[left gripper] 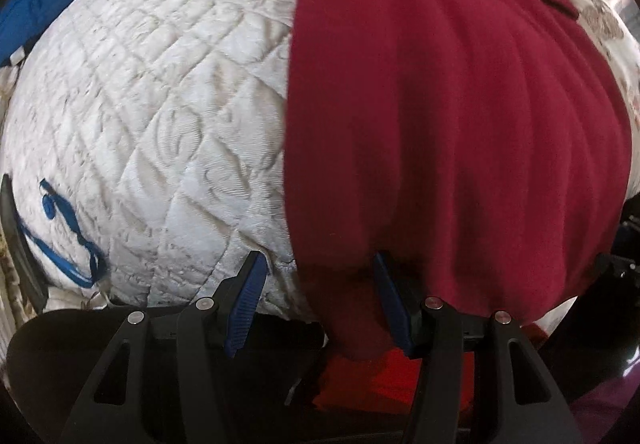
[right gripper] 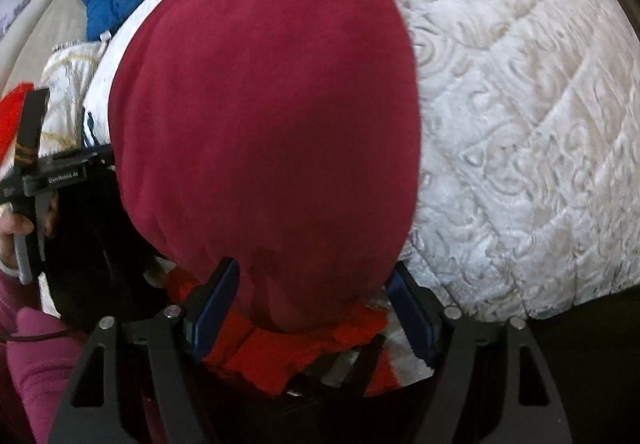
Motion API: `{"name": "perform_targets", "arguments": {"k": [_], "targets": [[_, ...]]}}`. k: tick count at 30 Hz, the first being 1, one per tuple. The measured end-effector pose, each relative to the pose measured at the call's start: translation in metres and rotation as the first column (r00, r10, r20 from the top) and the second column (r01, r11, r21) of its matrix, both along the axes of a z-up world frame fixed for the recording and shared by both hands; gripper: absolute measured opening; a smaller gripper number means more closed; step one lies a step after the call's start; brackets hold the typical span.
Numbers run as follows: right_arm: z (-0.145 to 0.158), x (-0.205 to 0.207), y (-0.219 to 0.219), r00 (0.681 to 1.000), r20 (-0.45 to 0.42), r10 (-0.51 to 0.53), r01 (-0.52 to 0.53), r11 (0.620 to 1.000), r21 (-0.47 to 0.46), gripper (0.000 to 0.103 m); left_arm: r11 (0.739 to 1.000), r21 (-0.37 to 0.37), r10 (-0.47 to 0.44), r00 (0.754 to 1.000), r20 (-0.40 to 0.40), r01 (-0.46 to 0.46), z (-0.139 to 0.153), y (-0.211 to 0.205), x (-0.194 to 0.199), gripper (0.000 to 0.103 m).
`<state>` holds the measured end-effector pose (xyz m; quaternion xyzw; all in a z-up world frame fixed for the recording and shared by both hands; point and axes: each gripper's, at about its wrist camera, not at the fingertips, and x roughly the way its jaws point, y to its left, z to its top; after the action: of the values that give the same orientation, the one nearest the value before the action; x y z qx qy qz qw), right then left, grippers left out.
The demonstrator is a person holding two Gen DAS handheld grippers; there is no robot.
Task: Fold small clothes
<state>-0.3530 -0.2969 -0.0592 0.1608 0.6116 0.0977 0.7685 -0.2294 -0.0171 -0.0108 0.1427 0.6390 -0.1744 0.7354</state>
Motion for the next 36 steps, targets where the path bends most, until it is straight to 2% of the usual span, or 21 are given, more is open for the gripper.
{"name": "perform_targets", "arguments": {"k": [1,2,3,5,7,10,12,15,18,20,22,24,30,32,33,34,35,36], "targets": [[0.002,-0.001,0.001,1.000,0.013,0.003,-0.003,1.000,-0.010,0.049,1.000,0.003,-0.003,1.000,0.003,0.003,0.000,-0.001,0.000,0.034],[0.004,-0.001,0.001,1.000,0.025,0.008,-0.008,1.000,-0.001,0.035,1.000,-0.005,-0.003,1.000,0.003,0.003,0.000,-0.002,-0.001,0.027],[0.006,-0.003,0.001,0.999,0.038,0.022,-0.024,0.998,0.049,0.009,0.999,-0.033,-0.018,1.000,-0.006,0.017,0.001,-0.003,-0.003,0.011],[0.015,-0.005,0.004,0.996,0.067,0.053,-0.057,0.996,0.065,0.010,0.997,-0.071,-0.035,0.999,-0.010,0.034,0.006,-0.005,-0.007,0.000],[0.033,-0.007,0.004,0.988,0.133,0.078,-0.094,0.989,0.115,0.010,0.990,-0.136,-0.035,0.999,-0.008,0.033,0.017,-0.002,-0.008,0.000],[0.060,-0.005,-0.008,0.973,0.223,0.054,-0.097,0.977,0.189,0.010,0.947,-0.322,-0.010,0.999,-0.037,-0.003,0.045,0.009,-0.002,0.000],[0.081,0.001,-0.022,0.956,0.292,0.015,-0.084,0.971,0.225,0.010,0.926,-0.379,0.004,1.000,0.002,-0.003,0.066,0.014,0.003,0.000],[0.104,0.013,-0.045,0.928,0.367,-0.059,-0.044,0.963,0.266,0.010,0.878,-0.478,0.055,0.997,0.051,-0.024,0.100,0.022,0.023,0.000],[0.129,0.034,-0.063,0.884,0.451,-0.122,0.003,0.967,0.256,0.010,0.855,-0.518,0.097,0.990,0.105,-0.029,0.121,0.020,0.053,0.000],[0.139,0.050,-0.072,0.863,0.483,-0.148,0.030,0.970,0.242,0.010,0.849,-0.528,0.124,0.979,0.161,-0.021,0.133,0.012,0.072,0.000],[0.147,0.076,-0.084,0.847,0.499,-0.181,0.065,0.968,0.241,0.010,0.834,-0.551,0.148,0.973,0.176,-0.027,0.139,0.004,0.095,0.000],[0.149,0.099,-0.097,0.839,0.501,-0.212,0.098,0.965,0.244,0.010,0.816,-0.577,0.166,0.970,0.179,-0.034,0.142,-0.002,0.119,0.000],[0.127,0.187,-0.114,0.846,0.451,-0.286,0.204,0.954,0.221,0.010,0.800,-0.588,0.261,0.952,0.161,-0.120,0.107,-0.026,0.198,0.000],[0.113,0.213,-0.123,0.851,0.416,-0.321,0.253,0.944,0.212,0.014,0.795,-0.584,0.294,0.946,0.135,-0.164,0.090,-0.031,0.222,0.000],[0.108,0.224,-0.130,0.849,0.399,-0.346,0.285,0.936,0.205,0.021,0.785,-0.594,0.302,0.946,0.119,-0.176,0.088,-0.029,0.228,0.000],[0.106,0.230,-0.137,0.845,0.392,-0.363,0.304,0.930,0.206,0.036,0.768,-0.611,0.316,0.944,0.101,-0.192,0.083,-0.026,0.232,0.000],[0.106,0.233,-0.143,0.835,0.396,-0.383,0.321,0.922,0.216,0.043,0.750,-0.627,0.333,0.940,0.082,-0.211,0.080,-0.022,0.239,0.000],[0.110,0.229,-0.153,0.808,0.415,-0.419,0.349,0.907,0.235,0.052,0.740,-0.634,0.348,0.935,0.075,-0.225,0.078,-0.018,0.243,0.000]]}}
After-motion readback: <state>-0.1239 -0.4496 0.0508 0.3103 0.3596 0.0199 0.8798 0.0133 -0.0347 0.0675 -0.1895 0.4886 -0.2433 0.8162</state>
